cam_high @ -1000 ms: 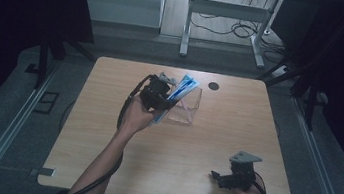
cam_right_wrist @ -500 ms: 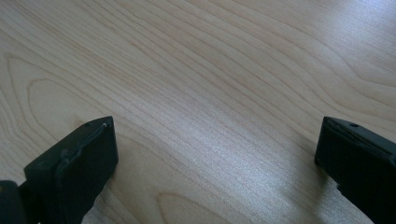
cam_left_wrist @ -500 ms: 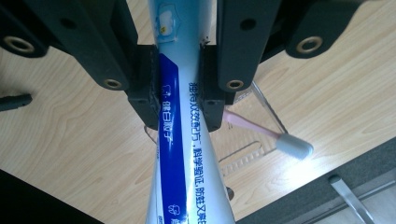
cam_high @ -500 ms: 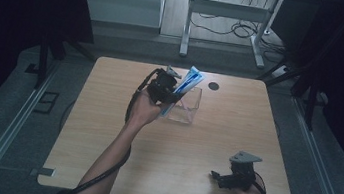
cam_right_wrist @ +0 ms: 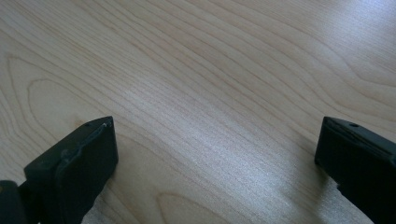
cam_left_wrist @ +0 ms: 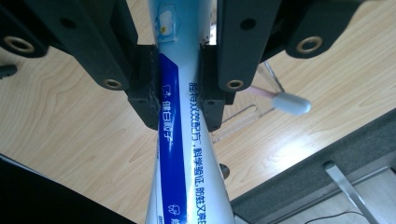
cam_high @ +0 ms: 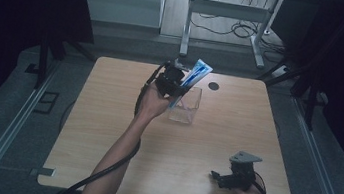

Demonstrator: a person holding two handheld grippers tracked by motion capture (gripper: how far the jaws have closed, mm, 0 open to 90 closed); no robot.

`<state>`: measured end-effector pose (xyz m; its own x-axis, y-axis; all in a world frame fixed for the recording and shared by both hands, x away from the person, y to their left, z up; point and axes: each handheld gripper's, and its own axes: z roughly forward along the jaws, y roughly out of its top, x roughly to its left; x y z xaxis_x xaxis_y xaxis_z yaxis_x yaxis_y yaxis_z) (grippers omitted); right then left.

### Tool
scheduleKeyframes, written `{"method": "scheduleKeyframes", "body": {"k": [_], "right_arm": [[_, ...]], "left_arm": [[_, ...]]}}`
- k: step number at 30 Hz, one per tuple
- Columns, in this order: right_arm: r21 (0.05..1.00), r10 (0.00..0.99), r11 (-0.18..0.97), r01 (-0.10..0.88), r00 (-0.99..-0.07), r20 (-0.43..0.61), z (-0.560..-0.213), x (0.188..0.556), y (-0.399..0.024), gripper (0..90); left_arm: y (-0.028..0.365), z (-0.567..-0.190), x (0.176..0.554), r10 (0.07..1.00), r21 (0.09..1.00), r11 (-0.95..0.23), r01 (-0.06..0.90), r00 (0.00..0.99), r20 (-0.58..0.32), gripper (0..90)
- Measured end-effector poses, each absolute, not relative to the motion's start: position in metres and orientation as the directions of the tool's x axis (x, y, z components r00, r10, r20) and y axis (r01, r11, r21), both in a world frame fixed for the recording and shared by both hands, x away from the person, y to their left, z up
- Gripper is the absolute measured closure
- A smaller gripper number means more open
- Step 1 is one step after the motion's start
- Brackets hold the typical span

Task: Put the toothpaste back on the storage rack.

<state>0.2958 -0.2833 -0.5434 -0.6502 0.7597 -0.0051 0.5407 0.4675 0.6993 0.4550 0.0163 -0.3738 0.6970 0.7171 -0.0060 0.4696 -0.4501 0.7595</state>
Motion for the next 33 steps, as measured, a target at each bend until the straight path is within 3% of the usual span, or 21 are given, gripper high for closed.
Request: {"method": "scheduleKeyframes", "body": {"k": [33], "right_arm": [[0.699,0.759,0.467,0.541,-0.651,-0.004,-0.543,0.296,-0.283,0.0]], "left_arm": [[-0.011,-0.390,0.499,0.731,0.788,-0.432,0.438,0.682,0.022,73.6]]}}
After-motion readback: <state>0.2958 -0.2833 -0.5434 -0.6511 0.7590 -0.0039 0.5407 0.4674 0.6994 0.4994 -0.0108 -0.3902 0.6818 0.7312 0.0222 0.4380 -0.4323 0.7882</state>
